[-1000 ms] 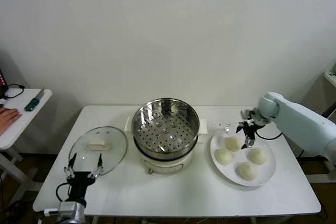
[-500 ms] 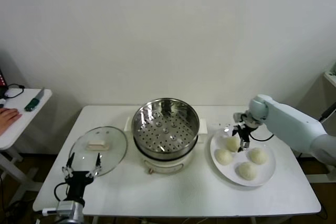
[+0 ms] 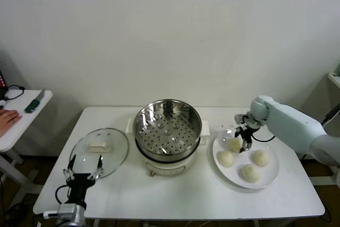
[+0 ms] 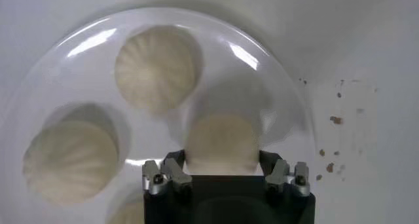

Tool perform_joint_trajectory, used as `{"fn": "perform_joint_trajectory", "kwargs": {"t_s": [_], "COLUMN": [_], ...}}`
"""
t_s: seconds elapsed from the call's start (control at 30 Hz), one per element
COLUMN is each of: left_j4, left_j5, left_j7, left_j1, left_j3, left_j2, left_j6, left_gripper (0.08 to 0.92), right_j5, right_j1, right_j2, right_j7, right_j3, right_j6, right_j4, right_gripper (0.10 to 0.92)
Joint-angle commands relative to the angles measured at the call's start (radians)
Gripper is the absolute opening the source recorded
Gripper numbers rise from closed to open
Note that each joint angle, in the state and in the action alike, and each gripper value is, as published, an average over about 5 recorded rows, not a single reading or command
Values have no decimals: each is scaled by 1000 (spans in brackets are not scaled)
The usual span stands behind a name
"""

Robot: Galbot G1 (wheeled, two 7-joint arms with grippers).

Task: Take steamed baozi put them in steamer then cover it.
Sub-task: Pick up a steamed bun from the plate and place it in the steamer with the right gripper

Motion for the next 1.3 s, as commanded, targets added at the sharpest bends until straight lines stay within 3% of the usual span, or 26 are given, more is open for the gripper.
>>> {"fn": "perform_joint_trajectory", "kwargs": {"t_s": [0.03,0.27,0.63,1.0,1.3], "left_j4": [1,-5,-17,-20,-21], "left_j5": [0,-9,-14,-9,-14], "left_j7": [0,-1,7,6,4], "left_j1": [1,9,24,40,51], "left_j3": [0,-2,-2,13,13], "left_j2": [-1,-2,4,-4,2], "left_j6": [0,0,-1,5,9], "left_gripper": [823,823,823,823,823], "right_j5": [-3,23,85,-43,-196], "right_j1": [3,79,542,647,561], "right_j2": [5,2,45,214,400], "right_j7": [-1,-3,-39,-31,-2], "right_j3": [0,-30,-350,-350,-288], "right_j6": [4,39,294,532,637], "right_j4": [-7,25,217,321,280], "right_gripper": [708,696,696,704,704]}}
